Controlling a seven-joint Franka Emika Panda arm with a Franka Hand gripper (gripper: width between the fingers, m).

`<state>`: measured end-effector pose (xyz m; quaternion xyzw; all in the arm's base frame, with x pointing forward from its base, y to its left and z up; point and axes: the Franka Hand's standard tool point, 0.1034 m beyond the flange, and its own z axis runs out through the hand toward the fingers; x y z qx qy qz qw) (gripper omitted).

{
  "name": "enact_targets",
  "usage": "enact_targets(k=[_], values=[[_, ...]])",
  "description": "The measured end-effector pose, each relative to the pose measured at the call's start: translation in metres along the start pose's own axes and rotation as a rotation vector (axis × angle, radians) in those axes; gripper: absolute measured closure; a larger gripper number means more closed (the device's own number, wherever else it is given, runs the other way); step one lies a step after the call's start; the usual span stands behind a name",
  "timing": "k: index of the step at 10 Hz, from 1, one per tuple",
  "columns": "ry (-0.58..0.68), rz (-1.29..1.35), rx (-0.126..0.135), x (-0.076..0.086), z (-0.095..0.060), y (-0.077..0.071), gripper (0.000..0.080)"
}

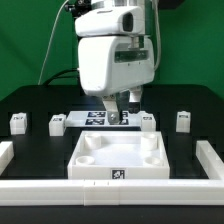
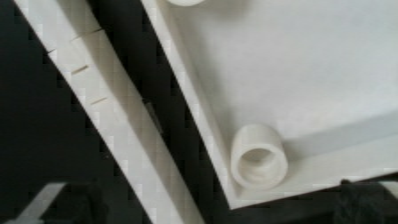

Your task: Assemble one leg

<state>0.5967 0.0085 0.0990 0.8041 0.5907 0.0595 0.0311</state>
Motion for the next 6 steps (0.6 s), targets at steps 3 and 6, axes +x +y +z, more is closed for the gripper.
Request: enact_targets(k=[3,6], values=[[-0.014,-0.078,0.026,0.0014,0.0079,-0.0085,0.0150],[-0.014,-0.091,0.027,-0.0003,0.0087,-0.0089,0.0150]])
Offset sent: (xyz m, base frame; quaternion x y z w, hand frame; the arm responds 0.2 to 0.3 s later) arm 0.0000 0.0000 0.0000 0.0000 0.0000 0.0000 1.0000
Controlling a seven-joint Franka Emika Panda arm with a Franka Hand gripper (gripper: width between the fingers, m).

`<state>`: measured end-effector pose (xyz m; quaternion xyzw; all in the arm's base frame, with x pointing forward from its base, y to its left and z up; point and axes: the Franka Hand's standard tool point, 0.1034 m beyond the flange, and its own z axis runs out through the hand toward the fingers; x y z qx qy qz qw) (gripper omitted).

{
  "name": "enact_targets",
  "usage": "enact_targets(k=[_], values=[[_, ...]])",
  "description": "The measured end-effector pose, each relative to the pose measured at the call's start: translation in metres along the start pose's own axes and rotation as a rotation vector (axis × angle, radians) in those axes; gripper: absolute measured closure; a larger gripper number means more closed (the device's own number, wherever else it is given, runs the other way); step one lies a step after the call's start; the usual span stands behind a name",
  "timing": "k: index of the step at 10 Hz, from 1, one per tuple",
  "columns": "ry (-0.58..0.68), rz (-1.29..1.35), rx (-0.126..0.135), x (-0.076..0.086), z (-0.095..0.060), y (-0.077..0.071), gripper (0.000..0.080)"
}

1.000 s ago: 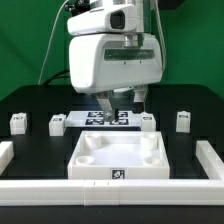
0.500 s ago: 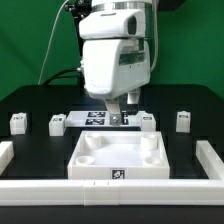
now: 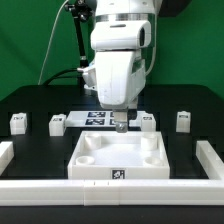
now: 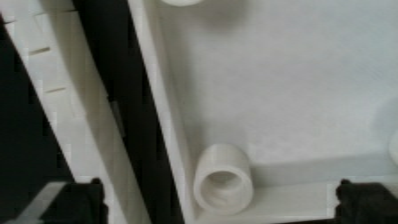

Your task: Assemble one leg

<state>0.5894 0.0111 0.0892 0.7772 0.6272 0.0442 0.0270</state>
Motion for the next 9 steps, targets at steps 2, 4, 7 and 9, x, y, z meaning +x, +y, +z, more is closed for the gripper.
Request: enact_targets(k=[2,4,7,9], values=[[-0.004,-0.171,0.022,-0.009,0.003,-0.010,0.0150],[-0.030,-0.221,0.083,-0.011,0.002,-0.028,0.0150],[-0.029,-0.209,0.071,-0.016,0.001,-0.033,0.0150],[-0.029,-0.208,0.073,-0.017,0.001,-0.033,0.0150]])
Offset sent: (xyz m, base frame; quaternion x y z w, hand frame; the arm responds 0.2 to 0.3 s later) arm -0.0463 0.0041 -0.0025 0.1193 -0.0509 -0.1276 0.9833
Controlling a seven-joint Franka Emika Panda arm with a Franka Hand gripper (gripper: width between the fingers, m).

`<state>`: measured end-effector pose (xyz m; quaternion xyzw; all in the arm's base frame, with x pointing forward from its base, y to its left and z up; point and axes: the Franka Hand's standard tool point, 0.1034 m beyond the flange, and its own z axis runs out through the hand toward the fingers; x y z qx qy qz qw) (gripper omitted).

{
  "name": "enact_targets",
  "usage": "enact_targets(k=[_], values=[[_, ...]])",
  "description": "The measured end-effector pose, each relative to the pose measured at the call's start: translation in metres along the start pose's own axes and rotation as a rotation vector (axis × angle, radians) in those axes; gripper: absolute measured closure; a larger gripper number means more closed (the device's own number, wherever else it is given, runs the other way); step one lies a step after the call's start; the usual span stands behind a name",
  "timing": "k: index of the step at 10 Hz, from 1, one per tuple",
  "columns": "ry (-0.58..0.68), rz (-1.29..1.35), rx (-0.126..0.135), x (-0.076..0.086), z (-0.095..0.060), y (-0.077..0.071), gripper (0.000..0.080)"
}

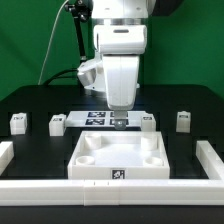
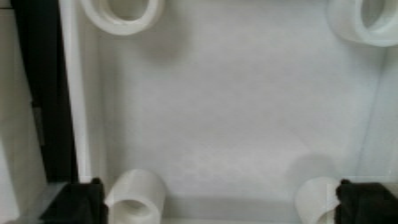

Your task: Assemble one leg

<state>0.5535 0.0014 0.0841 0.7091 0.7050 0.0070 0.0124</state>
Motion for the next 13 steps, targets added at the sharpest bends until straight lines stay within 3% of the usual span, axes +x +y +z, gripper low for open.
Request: enact_targets(k=[2,6,7,12,13], values=[[0.000,0.000,0.003,0.000,0.001,-0.002,0.0150],[0.000,-0.002,0.024,0.001,0.007,-0.022,0.0150],[0.005,0.003,0.013,0.006,0.012,-0.031,0.0150],[0.021,0.004,0.036,0.012,0.043,-0.093,0.0150],[0.021,0.005,0.047,0.011,0.045,-0.100,0.0150]])
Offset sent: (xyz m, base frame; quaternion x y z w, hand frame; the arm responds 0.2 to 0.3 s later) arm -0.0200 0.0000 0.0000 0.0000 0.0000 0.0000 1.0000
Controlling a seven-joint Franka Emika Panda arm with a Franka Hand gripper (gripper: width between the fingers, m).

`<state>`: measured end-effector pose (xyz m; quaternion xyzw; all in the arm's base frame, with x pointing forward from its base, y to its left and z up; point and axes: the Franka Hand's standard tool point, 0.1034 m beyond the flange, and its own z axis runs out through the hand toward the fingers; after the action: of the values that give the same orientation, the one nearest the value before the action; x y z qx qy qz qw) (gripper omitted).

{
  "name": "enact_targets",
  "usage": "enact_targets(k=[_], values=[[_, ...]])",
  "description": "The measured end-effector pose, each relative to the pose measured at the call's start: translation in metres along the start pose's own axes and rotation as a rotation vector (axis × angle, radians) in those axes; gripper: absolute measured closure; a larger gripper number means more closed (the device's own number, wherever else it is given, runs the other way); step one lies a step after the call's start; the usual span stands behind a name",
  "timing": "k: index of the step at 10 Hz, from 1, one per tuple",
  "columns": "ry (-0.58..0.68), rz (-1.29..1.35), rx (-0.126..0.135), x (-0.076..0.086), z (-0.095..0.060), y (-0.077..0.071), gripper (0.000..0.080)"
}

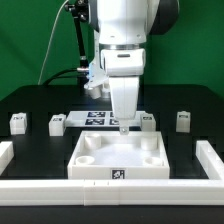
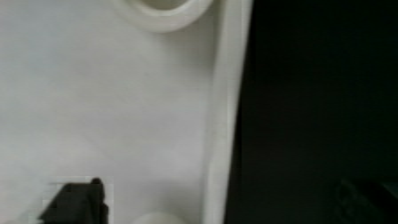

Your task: Assemble one leg

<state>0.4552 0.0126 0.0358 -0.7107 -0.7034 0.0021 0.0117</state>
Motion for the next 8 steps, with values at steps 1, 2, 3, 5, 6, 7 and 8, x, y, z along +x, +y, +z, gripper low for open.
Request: enact_targets(k=[1,2,3,5,6,7,8], values=[[0.000,0.000,0.004,0.000,0.002,-0.002,0.0150],[0.002,0.001,0.007,0.001,0.005,-0.007,0.0150],[0.003,0.002,0.011,0.001,0.008,-0.007,0.0150],[0.005,0.009,0.004,-0.002,0.010,0.003,0.0150],[0.007,0.016,0.007,-0.005,0.014,0.005,0.0150],[0.010,0.019,0.016,-0.009,0.020,0.004,0.0150],[0.012,0.028,0.025,-0.015,0.026,0.003,0.0150]])
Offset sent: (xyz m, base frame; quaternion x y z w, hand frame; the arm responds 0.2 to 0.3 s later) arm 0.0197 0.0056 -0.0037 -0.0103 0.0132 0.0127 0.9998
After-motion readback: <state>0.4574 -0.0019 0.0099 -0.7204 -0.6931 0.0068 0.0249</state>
